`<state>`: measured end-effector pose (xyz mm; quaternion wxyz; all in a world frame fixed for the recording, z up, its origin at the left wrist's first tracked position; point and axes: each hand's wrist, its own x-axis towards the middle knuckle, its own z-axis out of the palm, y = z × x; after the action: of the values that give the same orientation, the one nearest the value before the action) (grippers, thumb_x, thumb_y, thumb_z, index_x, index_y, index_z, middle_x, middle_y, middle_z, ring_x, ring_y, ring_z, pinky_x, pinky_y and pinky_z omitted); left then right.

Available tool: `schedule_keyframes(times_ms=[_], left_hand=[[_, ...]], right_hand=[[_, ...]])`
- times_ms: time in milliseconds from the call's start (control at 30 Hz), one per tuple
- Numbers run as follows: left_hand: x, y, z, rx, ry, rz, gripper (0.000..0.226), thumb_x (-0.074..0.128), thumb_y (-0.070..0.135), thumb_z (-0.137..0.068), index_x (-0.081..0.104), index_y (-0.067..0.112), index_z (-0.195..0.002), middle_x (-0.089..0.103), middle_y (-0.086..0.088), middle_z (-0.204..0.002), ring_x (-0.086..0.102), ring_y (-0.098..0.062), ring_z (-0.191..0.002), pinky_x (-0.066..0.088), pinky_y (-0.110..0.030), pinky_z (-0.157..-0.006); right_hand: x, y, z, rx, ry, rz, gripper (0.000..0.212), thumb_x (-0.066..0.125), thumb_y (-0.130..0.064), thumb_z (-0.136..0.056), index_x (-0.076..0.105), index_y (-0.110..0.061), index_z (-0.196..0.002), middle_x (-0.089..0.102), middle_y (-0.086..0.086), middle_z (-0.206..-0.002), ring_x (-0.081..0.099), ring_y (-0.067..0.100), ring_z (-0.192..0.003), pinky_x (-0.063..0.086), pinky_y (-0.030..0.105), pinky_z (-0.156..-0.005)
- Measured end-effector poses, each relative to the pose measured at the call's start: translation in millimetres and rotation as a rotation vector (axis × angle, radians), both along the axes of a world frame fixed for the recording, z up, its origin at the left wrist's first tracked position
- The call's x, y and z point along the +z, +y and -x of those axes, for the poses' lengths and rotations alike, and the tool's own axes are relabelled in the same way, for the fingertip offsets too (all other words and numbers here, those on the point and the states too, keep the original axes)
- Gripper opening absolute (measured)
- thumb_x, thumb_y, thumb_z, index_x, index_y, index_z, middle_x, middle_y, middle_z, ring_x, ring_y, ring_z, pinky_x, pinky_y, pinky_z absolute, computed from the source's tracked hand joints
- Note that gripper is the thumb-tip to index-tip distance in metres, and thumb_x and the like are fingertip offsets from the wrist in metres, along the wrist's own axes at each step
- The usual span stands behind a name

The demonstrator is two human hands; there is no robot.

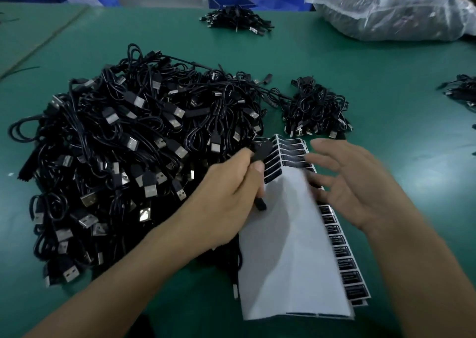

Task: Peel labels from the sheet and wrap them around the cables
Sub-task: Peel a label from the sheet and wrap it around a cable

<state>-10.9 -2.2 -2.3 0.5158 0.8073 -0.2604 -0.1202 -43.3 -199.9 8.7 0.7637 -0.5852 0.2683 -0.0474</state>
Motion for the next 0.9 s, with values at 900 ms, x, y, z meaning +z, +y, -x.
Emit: schedule_keyframes(times_ms=[900], left_hand=[[-1.4,-26.1,-5.7,0.275,-0.126,-0.09,0.037,0.076,0.033,-0.067,0.041,0.025,-0.073,0.072,0.012,-0.076,0.064,-0.006,-0.071,0.056,-0.044,-0.066]], right_hand=[[-18.4,11.4,-3.1,0.285,-0.033,0.222,0.018,0.068,0.008,-0.083,0.077,-0.008,-0.084,0.077,0.017,-0.086,0.074,0.025,-0.071,0.059,0.031,-0.061]])
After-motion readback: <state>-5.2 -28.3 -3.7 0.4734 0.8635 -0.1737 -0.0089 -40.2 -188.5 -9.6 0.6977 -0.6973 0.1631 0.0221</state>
